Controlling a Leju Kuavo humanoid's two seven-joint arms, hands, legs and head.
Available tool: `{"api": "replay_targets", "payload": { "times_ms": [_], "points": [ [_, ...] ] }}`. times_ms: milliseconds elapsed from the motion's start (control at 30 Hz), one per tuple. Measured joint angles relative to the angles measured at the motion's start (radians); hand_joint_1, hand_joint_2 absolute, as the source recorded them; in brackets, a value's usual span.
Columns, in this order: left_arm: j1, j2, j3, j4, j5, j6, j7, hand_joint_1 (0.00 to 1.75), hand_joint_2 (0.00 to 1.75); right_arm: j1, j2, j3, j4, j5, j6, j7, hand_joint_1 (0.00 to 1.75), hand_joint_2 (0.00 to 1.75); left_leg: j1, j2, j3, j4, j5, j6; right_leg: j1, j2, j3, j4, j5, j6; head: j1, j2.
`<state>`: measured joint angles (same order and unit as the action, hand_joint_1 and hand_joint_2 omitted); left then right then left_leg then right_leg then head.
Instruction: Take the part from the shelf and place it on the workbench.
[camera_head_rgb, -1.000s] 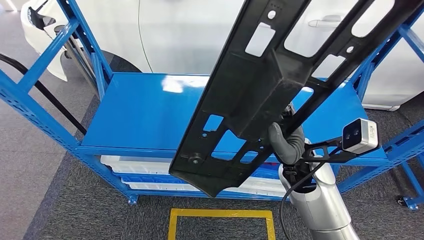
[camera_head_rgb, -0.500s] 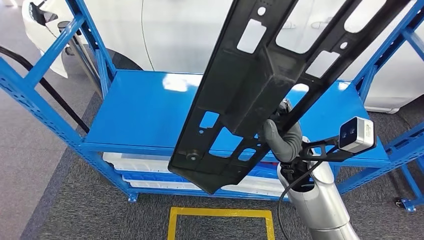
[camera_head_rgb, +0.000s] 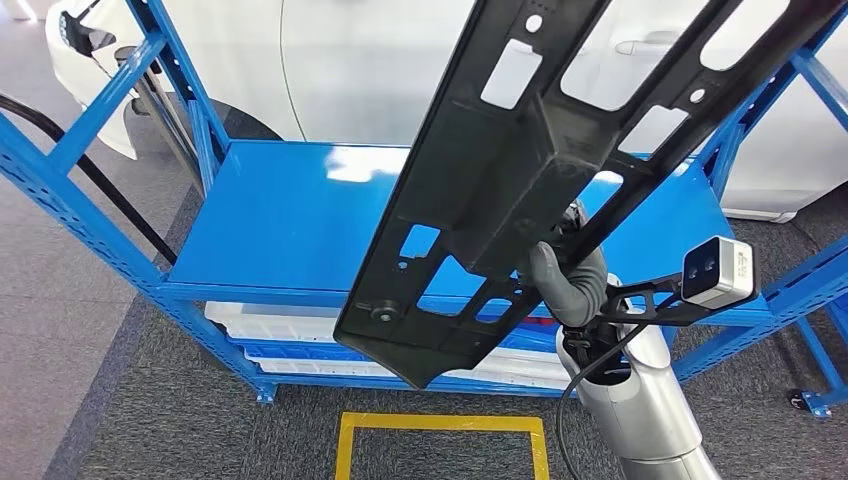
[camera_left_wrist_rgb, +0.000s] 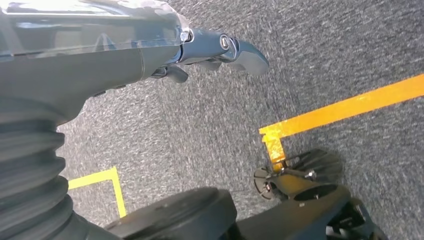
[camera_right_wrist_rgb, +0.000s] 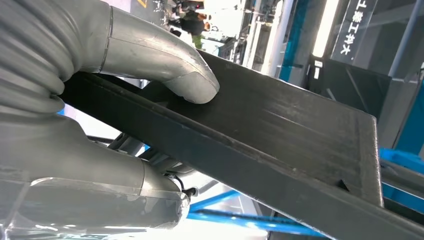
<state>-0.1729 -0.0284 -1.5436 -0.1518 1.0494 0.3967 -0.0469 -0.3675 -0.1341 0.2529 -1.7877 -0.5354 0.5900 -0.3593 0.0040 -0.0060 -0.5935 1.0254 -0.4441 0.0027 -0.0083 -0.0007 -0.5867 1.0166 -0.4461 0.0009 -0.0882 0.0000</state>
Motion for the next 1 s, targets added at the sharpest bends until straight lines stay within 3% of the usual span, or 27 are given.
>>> {"api": "replay_targets", "payload": {
  "times_ms": [33, 100, 167, 200, 233, 267, 333, 400, 500, 533, 600, 667, 700, 733, 767, 867, 900, 1000],
  "points": [
    [0.000, 0.000, 0.000, 0.000, 0.000, 0.000, 0.000, 0.00, 1.75, 0.000, 0.000, 0.000, 0.000, 0.000, 0.000, 0.000, 1.75, 1.75, 0.000, 0.000, -0.008, 0.020, -0.017, -0.005, -0.003, -0.002, -0.001, -0.004, 0.005, -0.007, 0.000, 0.000],
    [0.000, 0.001, 0.000, 0.000, 0.000, 0.000, 0.000, 0.00, 1.75, -0.001, -0.001, 0.000, 0.000, 0.000, 0.000, 0.000, 1.75, 1.75, 0.002, 0.000, -0.049, 0.121, -0.084, -0.013, -0.004, -0.005, -0.006, -0.009, 0.012, -0.016, 0.000, 0.000],
    [-0.003, 0.001, 0.000, 0.000, 0.001, 0.000, -0.002, 0.00, 1.75, 0.000, -0.001, 0.000, 0.000, 0.000, 0.000, 0.000, 1.75, 1.75, 0.004, 0.000, -0.096, 0.251, -0.146, -0.019, -0.003, -0.008, -0.014, -0.008, 0.017, -0.018, 0.000, 0.000],
    [-0.004, 0.001, 0.000, 0.000, 0.001, 0.000, -0.002, 0.00, 1.75, 0.001, -0.001, 0.000, 0.000, 0.000, 0.000, 0.000, 1.75, 1.75, 0.004, 0.000, -0.103, 0.280, -0.153, -0.020, -0.003, -0.009, -0.017, -0.006, 0.020, -0.018, 0.000, 0.000],
    [-0.005, 0.001, 0.000, 0.000, 0.001, 0.000, -0.002, 0.00, 1.75, 0.001, -0.001, 0.000, 0.000, 0.000, 0.000, 0.000, 1.75, 1.75, 0.005, 0.000, -0.089, 0.269, -0.141, -0.020, -0.003, -0.009, -0.020, -0.005, 0.021, -0.017, 0.000, 0.000],
    [-0.004, 0.001, 0.000, 0.000, 0.001, 0.000, -0.002, 0.00, 1.75, 0.001, -0.001, 0.000, 0.000, 0.000, 0.000, 0.000, 1.75, 1.75, 0.006, 0.000, -0.056, 0.218, -0.113, -0.019, -0.003, -0.009, -0.022, -0.002, 0.023, -0.015, 0.000, 0.000],
    [-0.001, 0.001, 0.000, 0.000, 0.001, 0.000, -0.001, 0.00, 1.75, 0.000, -0.001, 0.000, 0.000, 0.000, 0.000, 0.000, 1.75, 1.75, 0.005, 0.000, 0.024, 0.074, -0.061, -0.012, -0.001, -0.008, -0.027, 0.004, 0.025, -0.010, 0.000, 0.000],
    [0.000, 0.002, 0.000, 0.000, 0.000, 0.000, 0.000, 0.00, 1.75, 0.000, -0.001, 0.000, 0.000, 0.000, 0.000, 0.000, 1.75, 1.75, 0.001, -0.001, 0.057, 0.000, -0.045, -0.003, 0.001, -0.007, -0.035, 0.008, 0.031, 0.001, 0.000, 0.000],
    [0.004, 0.002, 0.001, 0.000, 0.000, -0.001, 0.000, 0.00, 1.75, 0.000, -0.001, 0.000, 0.000, -0.001, 0.000, 0.000, 1.75, 1.75, 0.002, -0.001, 0.050, -0.009, -0.031, 0.014, 0.001, -0.006, -0.043, 0.007, 0.039, 0.020, 0.000, 0.000],
    [0.004, 0.002, 0.001, 0.000, 0.000, -0.001, 0.000, 0.00, 1.75, 0.000, -0.001, 0.000, 0.000, -0.001, 0.000, 0.000, 1.75, 1.75, 0.005, 0.000, 0.046, -0.013, -0.024, 0.020, 0.000, -0.005, -0.050, 0.019, 0.026, 0.025, 0.000, 0.000],
    [0.003, 0.002, 0.001, 0.000, 0.000, -0.002, 0.000, 0.00, 1.75, 0.000, -0.001, 0.000, 0.000, 0.000, 0.000, 0.000, 1.75, 1.75, 0.007, 0.003, 0.036, -0.018, -0.010, 0.030, -0.003, -0.003, -0.084, 0.103, -0.040, 0.034, 0.000, 0.000],
    [0.002, 0.002, 0.000, 0.000, 0.000, -0.002, -0.001, 0.00, 1.75, 0.002, -0.001, 0.000, 0.000, 0.000, 0.000, 0.000, 1.75, 1.75, 0.006, 0.004, 0.020, -0.016, 0.000, 0.033, -0.005, -0.003, -0.132, 0.236, -0.112, 0.041, 0.000, 0.000],
    [0.002, 0.002, 0.001, 0.000, 0.001, -0.002, -0.001, 0.00, 1.75, 0.003, -0.001, 0.000, 0.001, 0.000, 0.000, 0.000, 1.75, 1.75, 0.005, 0.004, 0.013, -0.015, 0.004, 0.033, -0.005, -0.003, -0.143, 0.277, -0.126, 0.043, 0.000, 0.000],
    [0.002, 0.002, 0.001, 0.000, 0.001, -0.002, -0.001, 0.00, 1.75, 0.003, -0.001, 0.000, 0.001, 0.000, 0.000, 0.000, 1.75, 1.75, 0.005, 0.004, 0.007, -0.013, 0.007, 0.032, -0.006, -0.003, -0.135, 0.279, -0.121, 0.043, 0.000, 0.000],
    [0.001, 0.002, 0.001, 0.000, 0.001, -0.002, -0.001, 0.00, 1.75, 0.002, -0.001, 0.000, 0.001, 0.000, 0.000, 0.001, 1.75, 1.75, 0.005, 0.003, 0.002, -0.010, 0.010, 0.031, -0.006, -0.003, -0.105, 0.239, -0.099, 0.042, 0.000, 0.000],
    [0.000, 0.001, 0.001, 0.000, 0.001, -0.002, -0.002, 0.00, 1.75, -0.005, -0.001, 0.000, 0.002, 0.000, -0.004, 0.002, 1.75, 1.75, 0.001, 0.002, -0.007, -0.003, 0.016, 0.021, -0.002, -0.002, 0.013, 0.043, -0.035, 0.029, 0.000, 0.000],
    [-0.001, 0.001, 0.001, 0.000, 0.001, -0.002, -0.003, 0.00, 1.75, -0.007, -0.001, 0.000, 0.001, 0.000, -0.007, 0.003, 1.75, 1.75, 0.000, 0.003, -0.010, -0.002, 0.019, 0.016, 0.001, -0.002, 0.027, 0.012, -0.029, 0.023, 0.000, 0.000],
    [-0.001, 0.001, 0.001, 0.000, -0.001, -0.003, -0.001, 0.00, 1.75, -0.007, -0.002, 0.000, 0.001, 0.003, -0.019, 0.004, 1.75, 1.75, -0.001, 0.003, -0.017, -0.001, 0.025, -0.001, 0.001, -0.002, 0.021, 0.002, -0.020, 0.004, 0.000, 0.000]
  ]
}}
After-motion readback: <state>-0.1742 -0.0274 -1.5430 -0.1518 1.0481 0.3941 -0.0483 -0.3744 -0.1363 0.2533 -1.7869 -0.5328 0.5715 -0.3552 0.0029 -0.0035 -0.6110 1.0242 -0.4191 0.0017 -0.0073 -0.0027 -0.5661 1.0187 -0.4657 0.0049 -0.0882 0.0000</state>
